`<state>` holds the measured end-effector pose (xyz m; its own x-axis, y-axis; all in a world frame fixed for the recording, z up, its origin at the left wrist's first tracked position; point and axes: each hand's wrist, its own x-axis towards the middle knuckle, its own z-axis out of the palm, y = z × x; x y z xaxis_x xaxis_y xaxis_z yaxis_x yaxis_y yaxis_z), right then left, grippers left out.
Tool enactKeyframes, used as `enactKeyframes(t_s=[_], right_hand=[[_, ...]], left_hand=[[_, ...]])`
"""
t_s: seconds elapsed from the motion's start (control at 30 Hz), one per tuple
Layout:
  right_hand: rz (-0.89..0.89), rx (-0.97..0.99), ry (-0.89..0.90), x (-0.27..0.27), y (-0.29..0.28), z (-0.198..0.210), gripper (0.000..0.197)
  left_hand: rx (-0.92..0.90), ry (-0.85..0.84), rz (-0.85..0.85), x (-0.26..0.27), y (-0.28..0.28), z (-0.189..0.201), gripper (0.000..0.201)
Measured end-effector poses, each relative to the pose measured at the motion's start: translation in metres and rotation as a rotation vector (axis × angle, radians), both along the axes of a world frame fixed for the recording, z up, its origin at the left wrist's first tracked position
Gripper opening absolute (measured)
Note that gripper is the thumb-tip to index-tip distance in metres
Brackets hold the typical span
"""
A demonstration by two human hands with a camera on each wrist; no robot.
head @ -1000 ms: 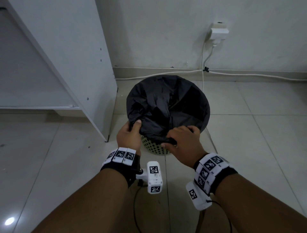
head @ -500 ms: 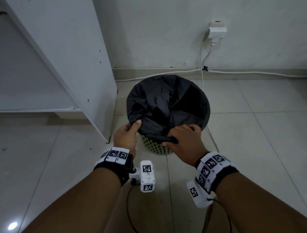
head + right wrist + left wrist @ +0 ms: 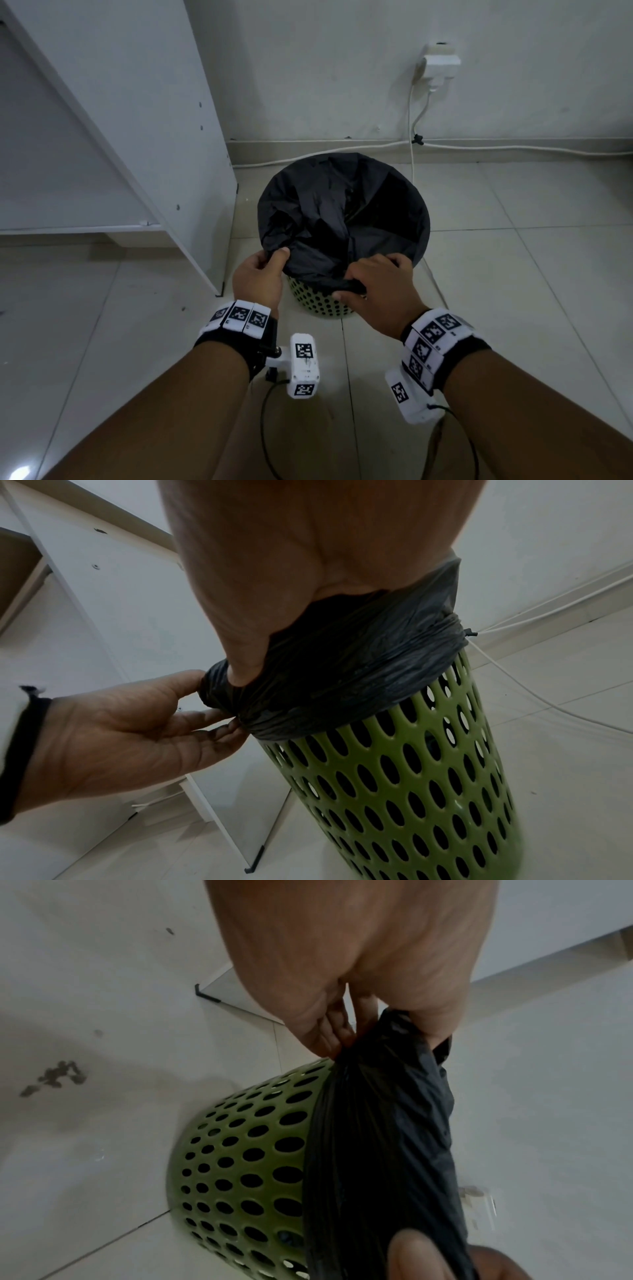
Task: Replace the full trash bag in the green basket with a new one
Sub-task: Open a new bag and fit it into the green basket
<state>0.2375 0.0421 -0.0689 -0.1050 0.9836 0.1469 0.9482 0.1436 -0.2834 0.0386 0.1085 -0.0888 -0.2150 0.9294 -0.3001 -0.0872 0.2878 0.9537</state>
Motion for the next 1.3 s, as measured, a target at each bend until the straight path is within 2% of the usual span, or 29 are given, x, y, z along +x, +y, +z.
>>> enactKeyframes(t_s=[0.07,0.13,0.23,0.33,0.5,0.53,0.67,0.87,1.07,1.13,1.23,1.3], right_hand=[[-0.002,0.001,0.002,0.0,-0.001,0.0,0.038],[-0.003,0.007,0.008,-0.001,-0.001,0.0,0.039],[0.0,0.014,0.011,-0.002,-0.001,0.0,0.038],[0.001,0.005,0.005,-0.001,0.0,-0.001,0.036],[-0.007,0.013,0.005,-0.002,0.001,-0.001,0.035],[-0.007,0.014,0.007,-0.002,0.0,-0.001,0.036],[-0.009,0.008,-0.001,-0.003,-0.001,0.0,0.04],[-0.023,-0.008,-0.007,-0.004,0.0,0.001,0.032],[-0.023,-0.032,-0.014,-0.004,-0.001,0.004,0.033],[-0.02,-0.038,-0.013,-0.003,-0.001,0.005,0.032],[-0.015,-0.038,-0.017,-0.003,0.0,0.003,0.033],[-0.015,-0.025,-0.015,-0.003,0.0,0.002,0.036]], left_hand=[[0.017,0.141,-0.049,-0.002,0.002,0.001,0.031],[0.035,0.248,-0.095,-0.004,0.001,0.005,0.044],[0.016,0.272,-0.114,-0.004,0.001,0.006,0.05],[-0.021,0.164,-0.106,-0.004,0.001,0.0,0.043],[-0.018,0.084,-0.058,-0.003,-0.003,0.001,0.016],[-0.024,0.06,-0.039,-0.001,-0.004,0.001,0.015],[0.022,-0.066,-0.004,0.001,-0.003,0.0,0.034],[-0.026,-0.043,-0.041,-0.003,0.002,0.008,0.016],[-0.068,0.032,-0.032,-0.004,0.003,0.009,0.018],[-0.083,0.058,-0.039,-0.004,0.003,0.008,0.026],[-0.111,0.034,-0.088,-0.004,0.005,0.01,0.03],[-0.127,-0.03,-0.114,-0.005,0.004,0.012,0.021]])
